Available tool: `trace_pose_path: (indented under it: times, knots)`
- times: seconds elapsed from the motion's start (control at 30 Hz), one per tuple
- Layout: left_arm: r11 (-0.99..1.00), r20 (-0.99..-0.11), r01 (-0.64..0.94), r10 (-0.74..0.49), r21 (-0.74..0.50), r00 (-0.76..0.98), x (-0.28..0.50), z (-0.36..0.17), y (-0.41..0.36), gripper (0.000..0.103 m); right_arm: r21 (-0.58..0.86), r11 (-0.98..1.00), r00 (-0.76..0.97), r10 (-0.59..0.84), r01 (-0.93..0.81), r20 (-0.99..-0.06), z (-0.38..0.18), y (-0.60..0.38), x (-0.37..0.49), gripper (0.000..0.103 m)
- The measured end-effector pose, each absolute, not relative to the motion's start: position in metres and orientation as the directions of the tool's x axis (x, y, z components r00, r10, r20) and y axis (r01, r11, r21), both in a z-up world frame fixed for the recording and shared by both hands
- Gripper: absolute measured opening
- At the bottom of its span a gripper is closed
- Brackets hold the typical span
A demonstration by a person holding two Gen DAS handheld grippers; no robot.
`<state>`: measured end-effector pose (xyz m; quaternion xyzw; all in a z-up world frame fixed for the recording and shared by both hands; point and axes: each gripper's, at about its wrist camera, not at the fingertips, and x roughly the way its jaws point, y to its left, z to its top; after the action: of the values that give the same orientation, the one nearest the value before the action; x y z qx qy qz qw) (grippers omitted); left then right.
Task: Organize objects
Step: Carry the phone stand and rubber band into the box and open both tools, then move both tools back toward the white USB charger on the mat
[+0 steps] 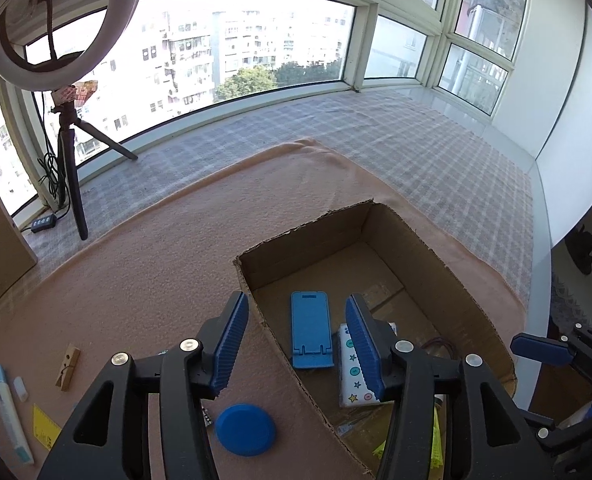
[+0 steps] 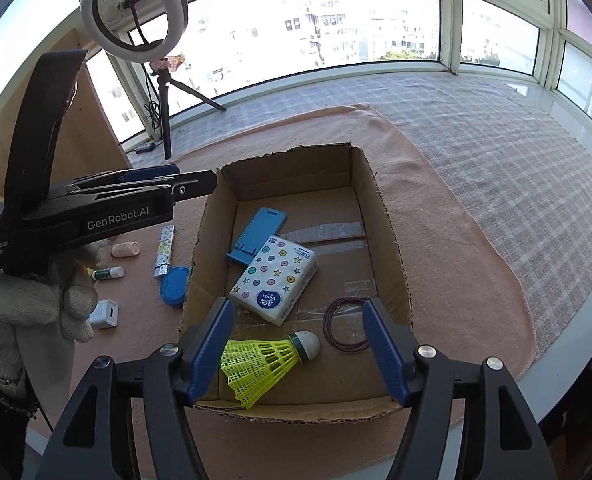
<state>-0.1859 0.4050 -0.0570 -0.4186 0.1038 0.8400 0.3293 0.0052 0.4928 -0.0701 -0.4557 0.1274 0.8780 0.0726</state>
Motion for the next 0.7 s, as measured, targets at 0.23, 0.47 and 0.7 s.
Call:
trace_pose_path:
  times: [0.23,0.47,0.7]
  knots:
    - [-0.791,-0.773,-0.603,0.447,-0.106,-0.45,-0.183,-0.053,0.363,0.058,0.14,-0.963,-0.532,0.005,-0.231,-0.847,-0.074,0.472,-0.002,0.068]
    - [-0.849,-0.783,-0.516,0.396,-0.113,-0.479,-0.181,-0.057,0.286,0.061,0.08,-0.981,-0.576,0.037,-0.176,-0.817,-0.07,0.432,-0.003,0.068]
    - [-0.919,-0.806,-0.379,0.308,-0.113,-0.506,-0.172,-0.069,0.181,0.061,0.078,-0.995,-0.613,-0.021,-0.066,-0.79,-0.071,0.383,-0.011,0.068]
